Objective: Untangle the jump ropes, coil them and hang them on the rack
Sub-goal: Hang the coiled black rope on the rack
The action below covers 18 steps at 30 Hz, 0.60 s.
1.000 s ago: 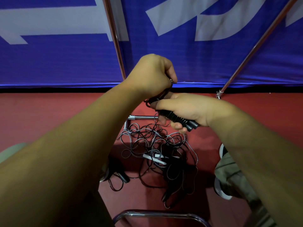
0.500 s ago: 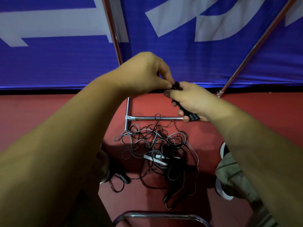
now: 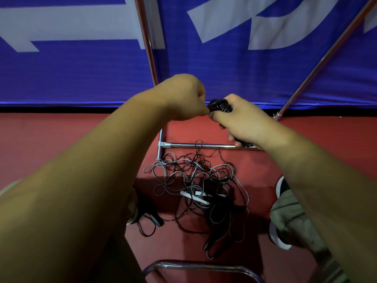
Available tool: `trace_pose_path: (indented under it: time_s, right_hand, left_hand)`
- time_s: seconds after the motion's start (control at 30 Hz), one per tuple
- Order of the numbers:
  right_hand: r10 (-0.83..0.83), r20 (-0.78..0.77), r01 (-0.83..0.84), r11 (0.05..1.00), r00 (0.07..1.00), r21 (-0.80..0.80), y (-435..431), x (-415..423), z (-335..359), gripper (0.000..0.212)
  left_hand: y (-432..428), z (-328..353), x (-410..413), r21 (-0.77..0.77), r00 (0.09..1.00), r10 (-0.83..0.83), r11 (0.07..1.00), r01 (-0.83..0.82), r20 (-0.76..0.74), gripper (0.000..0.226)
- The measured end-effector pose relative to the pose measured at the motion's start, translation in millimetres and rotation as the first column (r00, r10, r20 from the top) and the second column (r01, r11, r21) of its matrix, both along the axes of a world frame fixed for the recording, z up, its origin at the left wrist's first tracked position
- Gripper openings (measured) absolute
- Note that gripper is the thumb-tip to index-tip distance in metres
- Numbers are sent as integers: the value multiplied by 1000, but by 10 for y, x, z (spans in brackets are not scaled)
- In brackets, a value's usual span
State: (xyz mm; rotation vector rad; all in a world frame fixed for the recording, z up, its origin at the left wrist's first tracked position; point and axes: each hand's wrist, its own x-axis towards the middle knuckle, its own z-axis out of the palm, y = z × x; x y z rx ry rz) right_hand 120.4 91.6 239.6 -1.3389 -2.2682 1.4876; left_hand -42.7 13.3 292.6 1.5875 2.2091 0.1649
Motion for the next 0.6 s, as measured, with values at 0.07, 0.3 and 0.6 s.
trace_pose_path:
  time_s: [0.07, 0.3, 0.6]
  right_hand:
    - [-40, -49, 37, 997, 998, -65, 3, -16, 20, 24]
    - [-295, -230, 188, 898, 927, -397, 35, -18, 86, 61]
    - [-350, -384, 212, 910, 855, -357, 70, -10, 129, 34]
  left_hand:
    - [-7, 0, 2, -17, 999, -35, 999, 35, -17, 25]
    - [-28, -40, 77, 133, 994, -50, 990, 36, 101, 19]
    - [56, -114, 116, 78, 827, 194, 958, -275, 529, 47]
